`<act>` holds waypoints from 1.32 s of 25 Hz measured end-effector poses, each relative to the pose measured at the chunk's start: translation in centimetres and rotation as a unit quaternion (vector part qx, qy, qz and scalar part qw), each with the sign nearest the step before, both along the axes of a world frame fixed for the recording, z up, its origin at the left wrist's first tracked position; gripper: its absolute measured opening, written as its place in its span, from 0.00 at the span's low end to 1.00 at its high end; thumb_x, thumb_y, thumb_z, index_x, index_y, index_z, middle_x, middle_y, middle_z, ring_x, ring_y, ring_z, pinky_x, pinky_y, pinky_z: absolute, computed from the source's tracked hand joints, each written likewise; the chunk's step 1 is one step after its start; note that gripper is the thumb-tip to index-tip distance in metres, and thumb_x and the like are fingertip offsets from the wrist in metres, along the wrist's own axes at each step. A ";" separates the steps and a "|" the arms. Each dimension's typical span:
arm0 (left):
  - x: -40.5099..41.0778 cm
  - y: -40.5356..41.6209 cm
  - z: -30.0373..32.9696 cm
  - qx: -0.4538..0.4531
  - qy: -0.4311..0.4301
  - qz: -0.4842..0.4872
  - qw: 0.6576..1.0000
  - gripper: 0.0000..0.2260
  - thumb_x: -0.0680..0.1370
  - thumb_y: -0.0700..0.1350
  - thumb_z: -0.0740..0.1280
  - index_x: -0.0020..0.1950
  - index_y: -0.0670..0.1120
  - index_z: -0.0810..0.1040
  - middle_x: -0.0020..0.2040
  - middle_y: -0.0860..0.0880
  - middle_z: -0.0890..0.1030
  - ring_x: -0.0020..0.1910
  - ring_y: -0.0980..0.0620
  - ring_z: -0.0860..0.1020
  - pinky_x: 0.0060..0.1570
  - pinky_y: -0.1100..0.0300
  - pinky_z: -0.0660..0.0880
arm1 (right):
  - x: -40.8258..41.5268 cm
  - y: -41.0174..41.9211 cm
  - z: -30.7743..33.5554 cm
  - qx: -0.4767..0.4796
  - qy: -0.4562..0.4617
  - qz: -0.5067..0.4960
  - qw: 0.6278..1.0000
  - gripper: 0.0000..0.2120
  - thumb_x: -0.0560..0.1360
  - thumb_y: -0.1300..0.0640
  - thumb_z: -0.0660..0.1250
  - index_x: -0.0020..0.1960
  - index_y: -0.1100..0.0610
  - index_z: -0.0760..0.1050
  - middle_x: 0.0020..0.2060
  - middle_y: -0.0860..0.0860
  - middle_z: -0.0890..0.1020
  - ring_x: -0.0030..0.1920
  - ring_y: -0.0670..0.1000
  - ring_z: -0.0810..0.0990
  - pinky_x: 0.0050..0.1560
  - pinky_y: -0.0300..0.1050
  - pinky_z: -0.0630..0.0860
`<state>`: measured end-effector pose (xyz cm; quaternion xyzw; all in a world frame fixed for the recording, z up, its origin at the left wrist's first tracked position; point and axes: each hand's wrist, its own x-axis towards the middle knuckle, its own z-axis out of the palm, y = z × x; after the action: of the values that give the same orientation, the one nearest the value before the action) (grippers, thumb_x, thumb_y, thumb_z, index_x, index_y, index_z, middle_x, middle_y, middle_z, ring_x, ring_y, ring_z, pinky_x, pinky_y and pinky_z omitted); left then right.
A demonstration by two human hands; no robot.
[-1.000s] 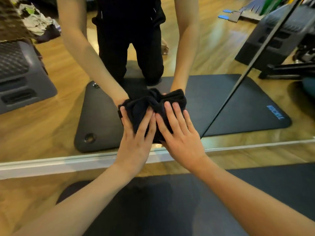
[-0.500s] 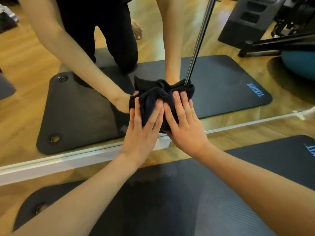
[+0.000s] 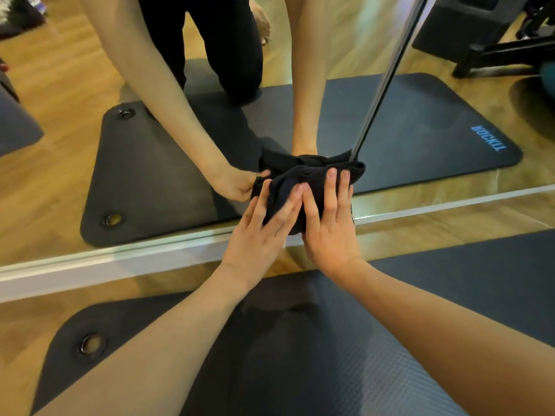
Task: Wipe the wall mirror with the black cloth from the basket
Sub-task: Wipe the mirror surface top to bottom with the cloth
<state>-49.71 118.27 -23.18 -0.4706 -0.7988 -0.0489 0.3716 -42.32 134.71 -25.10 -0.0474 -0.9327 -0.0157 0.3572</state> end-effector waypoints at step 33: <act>-14.3 -55.6 0.3 -0.185 -0.066 0.289 0.937 0.54 0.76 0.60 0.73 0.84 0.48 0.36 0.84 0.49 0.35 0.76 0.38 0.68 0.79 0.37 0.37 | -21.1 -54.5 -1.9 -0.041 0.006 0.151 0.988 0.24 0.88 0.57 0.54 0.83 0.55 0.57 0.82 0.64 0.50 0.81 0.71 0.46 0.72 0.78 0.57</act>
<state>-63.99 62.63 -22.87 -0.2753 -0.9182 0.1781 0.2222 -63.42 80.20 -27.03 0.0793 -0.9267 0.0765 0.3593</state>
